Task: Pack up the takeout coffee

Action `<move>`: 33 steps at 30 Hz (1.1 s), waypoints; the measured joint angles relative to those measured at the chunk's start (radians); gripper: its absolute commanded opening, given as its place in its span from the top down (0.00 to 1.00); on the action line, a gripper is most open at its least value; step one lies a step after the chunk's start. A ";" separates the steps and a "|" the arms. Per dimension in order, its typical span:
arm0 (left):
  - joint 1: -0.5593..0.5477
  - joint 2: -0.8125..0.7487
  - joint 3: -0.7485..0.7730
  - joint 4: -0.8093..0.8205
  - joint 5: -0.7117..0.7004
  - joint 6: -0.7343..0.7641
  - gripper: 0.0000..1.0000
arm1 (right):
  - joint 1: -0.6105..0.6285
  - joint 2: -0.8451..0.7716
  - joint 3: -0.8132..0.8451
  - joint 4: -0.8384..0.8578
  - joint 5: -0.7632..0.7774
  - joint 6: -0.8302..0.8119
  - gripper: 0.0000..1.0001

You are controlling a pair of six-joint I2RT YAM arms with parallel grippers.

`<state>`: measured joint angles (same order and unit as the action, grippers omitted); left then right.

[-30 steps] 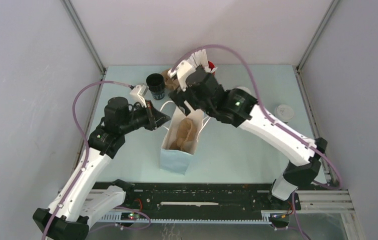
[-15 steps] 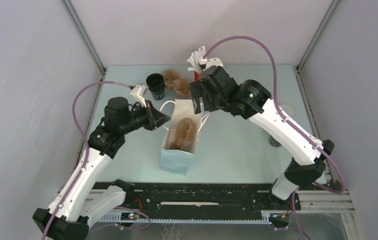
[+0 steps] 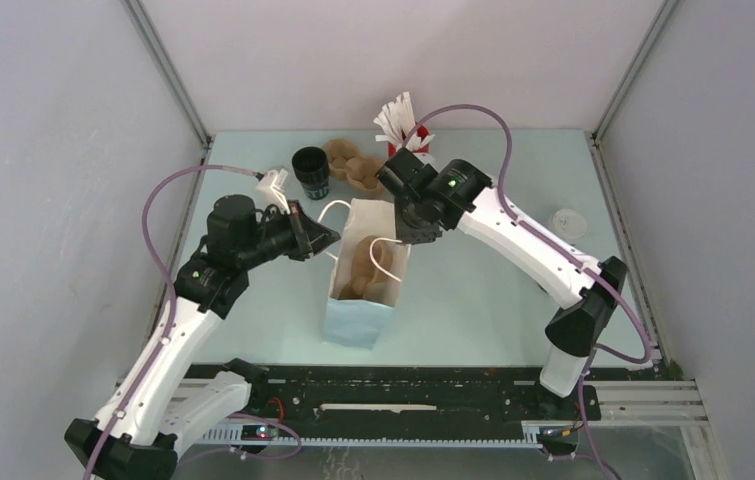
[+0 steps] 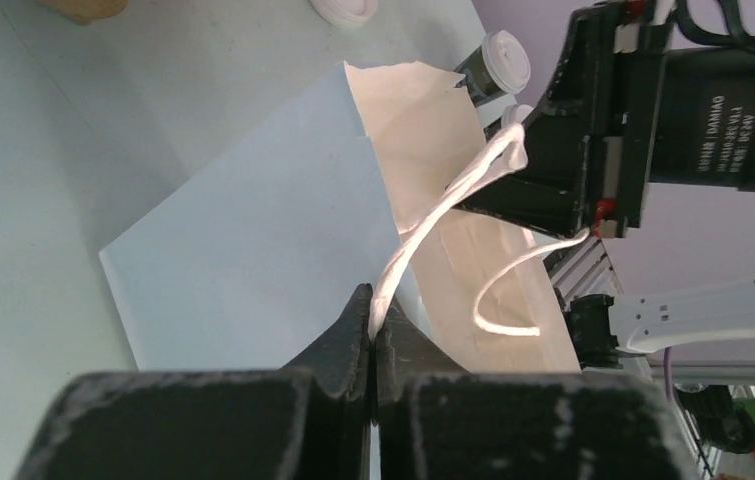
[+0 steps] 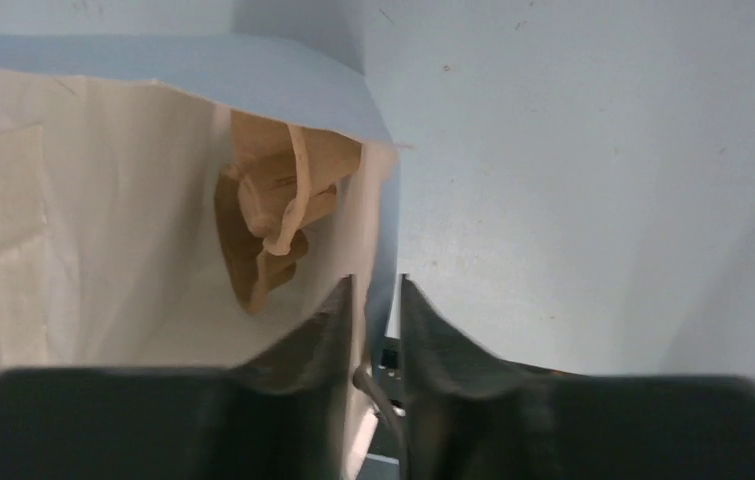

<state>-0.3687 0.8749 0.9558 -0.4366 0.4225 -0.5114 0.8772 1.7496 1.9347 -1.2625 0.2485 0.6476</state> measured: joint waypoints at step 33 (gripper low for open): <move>-0.067 0.012 0.107 -0.008 -0.134 -0.303 1.00 | 0.017 -0.002 0.196 -0.105 0.018 0.005 1.00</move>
<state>-0.4358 0.8867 1.0626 -0.4450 0.2890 -0.8143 0.8944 1.7477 2.1304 -1.3674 0.2661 0.6529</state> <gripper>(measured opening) 0.014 0.017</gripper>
